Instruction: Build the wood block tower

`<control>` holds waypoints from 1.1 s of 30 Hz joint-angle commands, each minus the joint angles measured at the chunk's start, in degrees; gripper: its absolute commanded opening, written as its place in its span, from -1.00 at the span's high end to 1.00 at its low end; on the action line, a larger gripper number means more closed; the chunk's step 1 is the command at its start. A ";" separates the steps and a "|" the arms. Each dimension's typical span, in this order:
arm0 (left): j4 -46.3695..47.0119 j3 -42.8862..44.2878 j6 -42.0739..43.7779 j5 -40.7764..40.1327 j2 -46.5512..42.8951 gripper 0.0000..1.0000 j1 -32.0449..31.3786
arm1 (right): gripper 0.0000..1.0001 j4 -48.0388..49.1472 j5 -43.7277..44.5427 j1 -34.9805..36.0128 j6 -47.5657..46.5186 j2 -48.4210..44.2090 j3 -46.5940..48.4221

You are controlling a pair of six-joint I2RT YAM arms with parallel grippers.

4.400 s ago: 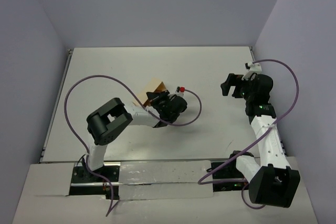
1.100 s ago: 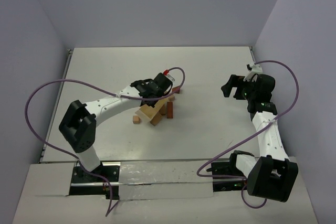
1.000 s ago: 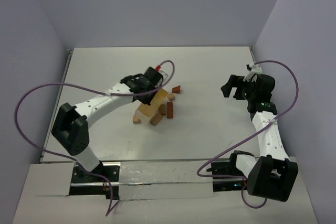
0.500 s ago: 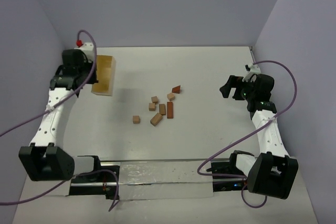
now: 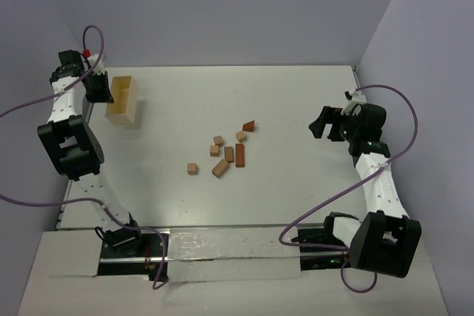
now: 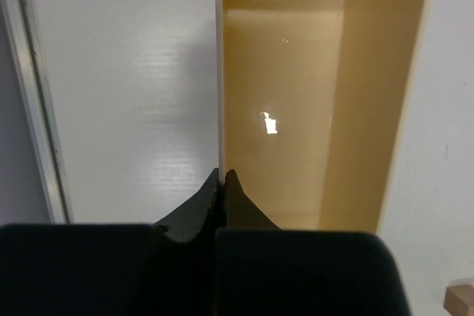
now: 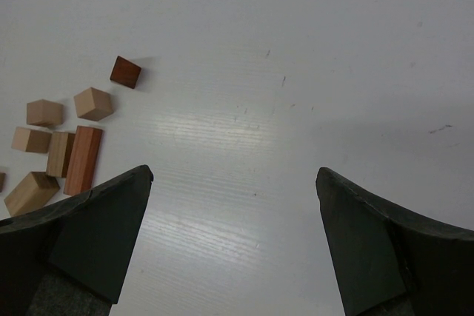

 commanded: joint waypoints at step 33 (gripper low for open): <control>0.16 16.61 2.20 -4.51 18.97 0.80 0.39 | -0.99 -1.89 -3.92 -0.13 -3.63 3.65 4.08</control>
